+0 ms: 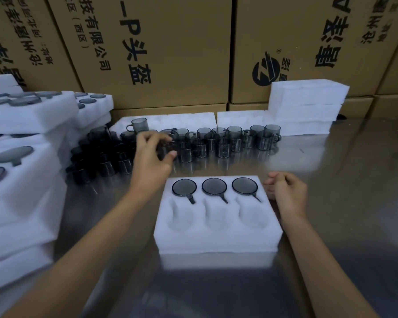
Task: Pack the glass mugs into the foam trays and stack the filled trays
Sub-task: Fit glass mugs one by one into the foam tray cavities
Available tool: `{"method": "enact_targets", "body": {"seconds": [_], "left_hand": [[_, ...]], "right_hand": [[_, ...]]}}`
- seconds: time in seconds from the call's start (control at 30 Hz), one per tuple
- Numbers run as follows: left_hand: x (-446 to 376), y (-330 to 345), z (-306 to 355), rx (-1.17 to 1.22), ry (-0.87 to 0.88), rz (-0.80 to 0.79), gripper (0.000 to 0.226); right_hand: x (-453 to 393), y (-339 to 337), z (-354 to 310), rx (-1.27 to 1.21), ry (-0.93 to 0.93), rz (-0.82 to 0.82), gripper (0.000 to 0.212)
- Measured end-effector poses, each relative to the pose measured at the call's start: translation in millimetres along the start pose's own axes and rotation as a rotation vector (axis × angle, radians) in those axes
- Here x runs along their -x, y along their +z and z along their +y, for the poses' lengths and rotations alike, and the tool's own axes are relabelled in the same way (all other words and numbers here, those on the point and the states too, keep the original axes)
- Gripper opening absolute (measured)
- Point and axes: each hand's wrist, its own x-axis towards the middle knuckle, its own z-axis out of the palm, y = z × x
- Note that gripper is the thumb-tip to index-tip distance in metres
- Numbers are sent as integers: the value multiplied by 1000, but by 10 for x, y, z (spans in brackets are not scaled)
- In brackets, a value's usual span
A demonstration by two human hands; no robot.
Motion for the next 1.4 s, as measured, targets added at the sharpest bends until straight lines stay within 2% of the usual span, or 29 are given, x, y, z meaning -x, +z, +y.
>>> {"method": "enact_targets", "body": {"seconds": [0.07,0.17,0.37,0.47,0.53,0.73,0.8,0.93,1.0,1.1,1.27,1.4], "left_hand": [[239,-20,181,62,14,-63,52],[532,-64,308,108,1,-117,80],[882,-193,349,170,86,-97,69],[960,-249,383,190,136,-106,63],[981,-313,382,136,119,-137,63],[962,-506,375,106,16,-391,68],[935,-581,379,151,-21,-451,60],[856,-709,339,344,-101,-517,29],[828,-718,299,342,-119,-555,25],[819,-704,245,303,-130,-559,26],[784,-714,200,330,-150,-488,30],[771,-708,149,329,-155,-509,31]], "right_hand": [[17,-46,-75,-33,-30,-4,26],[145,-65,-336,-1,-201,-52,23],[819,164,-716,26,-452,-520,19],[1067,326,-678,26,-434,-662,9],[1147,399,-612,15,-417,-665,8],[1234,476,-456,44,-478,-616,16],[1236,479,-432,60,-510,-615,16],[1237,476,-406,98,-566,-591,16],[1265,484,-386,178,-635,-574,16],[1315,500,-345,298,-745,-571,16],[1266,463,-335,339,-663,-605,22],[1266,457,-361,343,-674,-665,13]]}}
